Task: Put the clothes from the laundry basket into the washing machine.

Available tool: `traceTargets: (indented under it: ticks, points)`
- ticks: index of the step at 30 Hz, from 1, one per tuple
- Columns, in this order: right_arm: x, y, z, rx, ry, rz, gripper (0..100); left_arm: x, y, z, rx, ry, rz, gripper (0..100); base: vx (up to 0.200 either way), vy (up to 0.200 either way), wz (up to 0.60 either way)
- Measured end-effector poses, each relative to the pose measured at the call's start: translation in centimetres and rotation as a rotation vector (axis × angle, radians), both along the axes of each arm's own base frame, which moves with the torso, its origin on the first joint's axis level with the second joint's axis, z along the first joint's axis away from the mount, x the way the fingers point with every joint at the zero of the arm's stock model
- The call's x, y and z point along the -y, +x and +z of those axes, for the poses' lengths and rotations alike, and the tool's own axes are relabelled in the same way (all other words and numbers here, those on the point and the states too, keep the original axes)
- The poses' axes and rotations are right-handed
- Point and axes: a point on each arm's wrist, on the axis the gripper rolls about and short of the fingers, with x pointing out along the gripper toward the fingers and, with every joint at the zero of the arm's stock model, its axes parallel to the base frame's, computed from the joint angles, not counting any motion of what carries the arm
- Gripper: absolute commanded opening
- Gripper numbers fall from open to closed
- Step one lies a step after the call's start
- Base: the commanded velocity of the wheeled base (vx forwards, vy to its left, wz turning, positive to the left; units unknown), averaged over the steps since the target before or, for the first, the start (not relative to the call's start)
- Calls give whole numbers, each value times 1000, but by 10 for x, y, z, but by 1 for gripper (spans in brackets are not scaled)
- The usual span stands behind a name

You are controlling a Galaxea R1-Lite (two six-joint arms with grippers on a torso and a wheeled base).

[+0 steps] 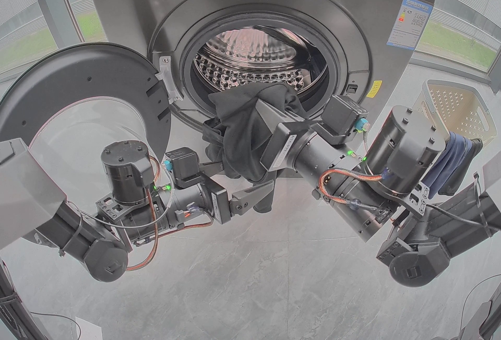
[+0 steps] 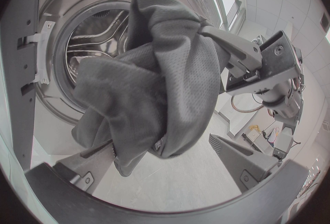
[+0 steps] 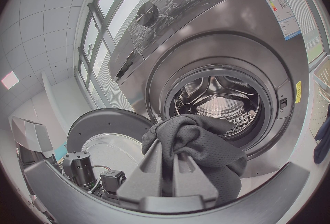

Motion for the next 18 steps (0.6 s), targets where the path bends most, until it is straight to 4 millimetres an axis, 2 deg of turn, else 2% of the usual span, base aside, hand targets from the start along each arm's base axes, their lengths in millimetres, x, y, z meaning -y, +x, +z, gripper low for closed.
traceTargets:
  ticks: [7,8,18]
  points:
    - [1,-1,-1,3,3,-1,0,5,8,9,52,-44,51,100,0,0,0]
    - [1,-1,-1,3,3,-1,0,5,9,10,60,-51,62,0,0,0,0]
    - [2,-2,-6,-6,-7,1,0,8,16,6,75,-69,96,0,0,0,0]
